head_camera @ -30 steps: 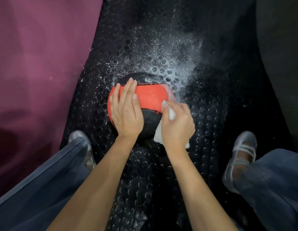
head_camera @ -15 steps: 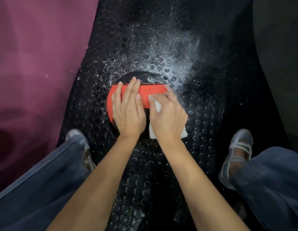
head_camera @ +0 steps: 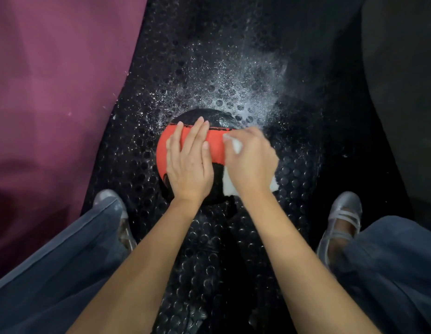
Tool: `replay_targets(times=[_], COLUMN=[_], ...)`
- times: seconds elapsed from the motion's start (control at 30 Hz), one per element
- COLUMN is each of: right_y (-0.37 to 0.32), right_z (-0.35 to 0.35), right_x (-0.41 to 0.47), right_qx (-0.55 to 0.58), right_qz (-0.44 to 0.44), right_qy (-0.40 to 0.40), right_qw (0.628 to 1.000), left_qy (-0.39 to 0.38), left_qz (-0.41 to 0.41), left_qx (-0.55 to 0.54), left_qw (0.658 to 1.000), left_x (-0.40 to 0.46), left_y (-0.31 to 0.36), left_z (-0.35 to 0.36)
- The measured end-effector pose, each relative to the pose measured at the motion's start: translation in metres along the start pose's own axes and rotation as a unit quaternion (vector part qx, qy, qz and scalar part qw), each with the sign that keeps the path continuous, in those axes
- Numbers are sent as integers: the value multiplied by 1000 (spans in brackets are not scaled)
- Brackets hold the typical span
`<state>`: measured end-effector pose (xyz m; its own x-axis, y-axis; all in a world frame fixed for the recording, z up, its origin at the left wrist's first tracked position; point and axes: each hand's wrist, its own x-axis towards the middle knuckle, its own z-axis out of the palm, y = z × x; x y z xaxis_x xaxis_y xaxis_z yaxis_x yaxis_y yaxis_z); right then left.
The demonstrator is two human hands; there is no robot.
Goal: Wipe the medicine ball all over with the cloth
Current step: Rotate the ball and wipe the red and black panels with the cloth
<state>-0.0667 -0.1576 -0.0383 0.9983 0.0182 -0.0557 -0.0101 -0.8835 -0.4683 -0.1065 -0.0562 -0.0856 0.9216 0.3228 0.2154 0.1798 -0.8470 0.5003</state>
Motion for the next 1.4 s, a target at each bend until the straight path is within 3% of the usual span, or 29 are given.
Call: replay_targets(times=[0.1,0.17,0.23,0.3,0.4,0.47,0.53,0.63,0.7,0.83,0.9,1.1,1.23,1.33,1.4], right_y=[0,15,39,67,100,107,108,95,88,82,79,84,87,93,93], right_z=[-2,-16,-24,-20,-5,6,21,40,48,58,59,44,8,-15,-24], right_x=[-1,9,17,24,41,53,65,76,79,82,81,58,70,83,81], right_qx=[78,266,406,439,462,484,489,522,524,474,442,421,403,348,273], right_qz=[-39,55,187,309,406,414,387,352,345,287,266,250,223,246,257], right_qy=[-36,-55,-37,-47,-123,-178,-218,-266,-278,-275,-273,-293,-301,-287,-267], right_qw=[996,961,894,842,779,750,751,730,727,786,812,821,835,858,888], left_qy=[-13,-21,-24,-24,-10,0,-3,-23,-38,-43,-41,-47,-66,-156,-207], left_qz=[1,-4,-13,-38,-105,-207,-317,-372,-397,-457,-460,-462,-490,-487,-465], left_qx=[2,-9,-24,-53,-64,-75,-145,-222,-247,-296,-306,-328,-434,-522,-548], left_qw=[1000,1000,999,998,992,975,937,901,883,838,832,823,754,683,664], left_x=[1,1,0,0,-1,-5,-6,-7,-7,-12,-12,-6,-4,-1,5], left_y=[-1,-2,-4,-7,-12,-13,-15,-19,-19,-18,-15,-28,-31,-33,-33], left_z=[-2,-5,-5,-6,-10,-14,-17,-25,-28,-29,-29,-24,2,27,33])
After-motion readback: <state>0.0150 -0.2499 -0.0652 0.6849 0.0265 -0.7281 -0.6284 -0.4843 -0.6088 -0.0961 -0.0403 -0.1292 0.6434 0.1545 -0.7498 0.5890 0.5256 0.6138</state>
